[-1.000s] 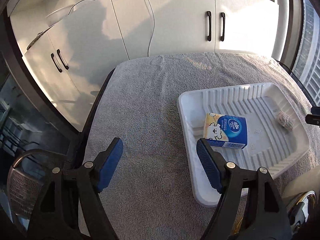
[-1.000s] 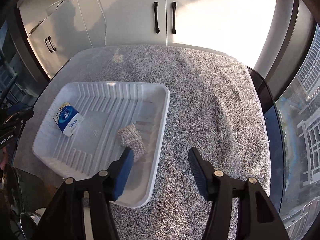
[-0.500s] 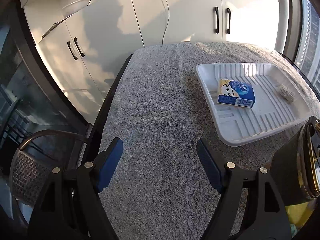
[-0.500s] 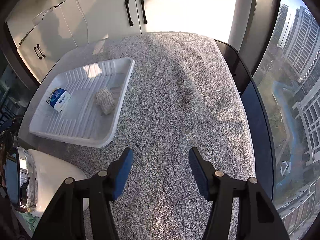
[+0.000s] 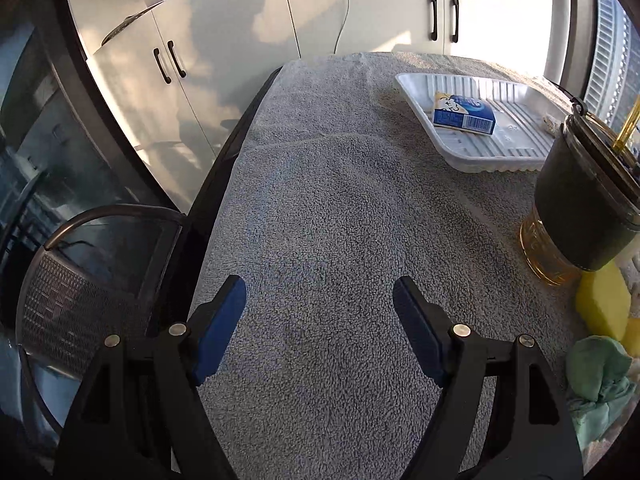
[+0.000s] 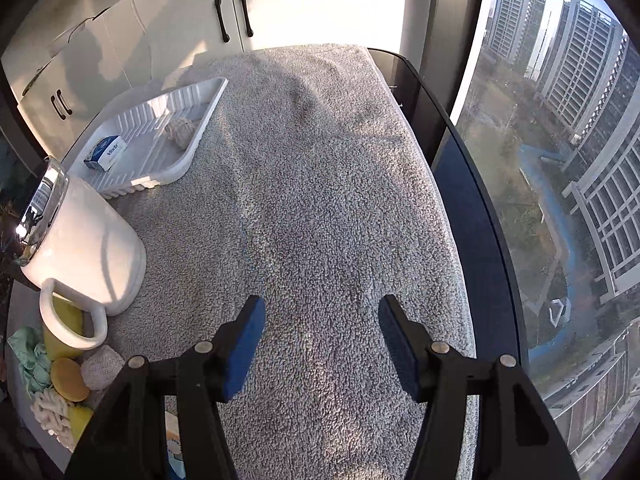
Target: Organize soft objects
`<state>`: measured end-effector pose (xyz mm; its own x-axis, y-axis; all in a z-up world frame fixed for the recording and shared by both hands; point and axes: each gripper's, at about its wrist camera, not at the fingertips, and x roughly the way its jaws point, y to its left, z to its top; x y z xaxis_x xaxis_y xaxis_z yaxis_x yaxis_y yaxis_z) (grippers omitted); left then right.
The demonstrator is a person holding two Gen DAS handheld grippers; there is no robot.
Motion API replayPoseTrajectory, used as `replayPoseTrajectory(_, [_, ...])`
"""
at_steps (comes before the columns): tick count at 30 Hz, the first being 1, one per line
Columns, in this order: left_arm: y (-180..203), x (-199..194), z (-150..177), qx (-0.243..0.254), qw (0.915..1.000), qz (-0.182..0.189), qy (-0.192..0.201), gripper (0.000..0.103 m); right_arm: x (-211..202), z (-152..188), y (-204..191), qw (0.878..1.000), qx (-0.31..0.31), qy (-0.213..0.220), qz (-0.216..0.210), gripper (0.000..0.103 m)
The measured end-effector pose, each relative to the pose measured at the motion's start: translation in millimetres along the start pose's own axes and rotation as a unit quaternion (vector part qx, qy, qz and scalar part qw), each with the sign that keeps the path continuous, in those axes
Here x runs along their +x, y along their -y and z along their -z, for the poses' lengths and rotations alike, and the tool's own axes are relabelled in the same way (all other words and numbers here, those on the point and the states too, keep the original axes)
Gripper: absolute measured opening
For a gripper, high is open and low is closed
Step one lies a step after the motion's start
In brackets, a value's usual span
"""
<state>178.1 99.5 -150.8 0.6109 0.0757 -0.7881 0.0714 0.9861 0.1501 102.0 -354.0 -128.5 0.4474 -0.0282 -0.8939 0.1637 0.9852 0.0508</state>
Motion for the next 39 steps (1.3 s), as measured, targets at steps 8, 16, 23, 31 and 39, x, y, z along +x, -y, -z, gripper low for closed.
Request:
replayPoseTrajectory(8, [-17,-20,42,-0.039,0.9986,0.028,-0.024,0.075,-32,49,12,0.998,0.050,0.011,-0.019,0.063])
replayPoseTrajectory(16, [-18,-50,73,-0.043,0.9988,0.007,-0.020,0.075,-65,91,1,0.998,0.067,0.015,-0.005,0.070])
replayPoseTrajectory(23, [-4,-75,87,-0.043,0.9987,0.016,-0.020,0.075,-90,118,-20,0.997,0.077,0.013,-0.015,0.071])
replayPoseTrajectory(31, [31,-103,95,-0.012,0.9997,0.018,-0.012,0.075,-120,129,-63,0.995,0.071,0.022,-0.061,0.082])
replayPoseTrajectory(39, [45,-117,95,-0.023,0.9981,0.054,-0.019,0.075,-144,129,-97,0.994,0.043,0.039,-0.088,0.085])
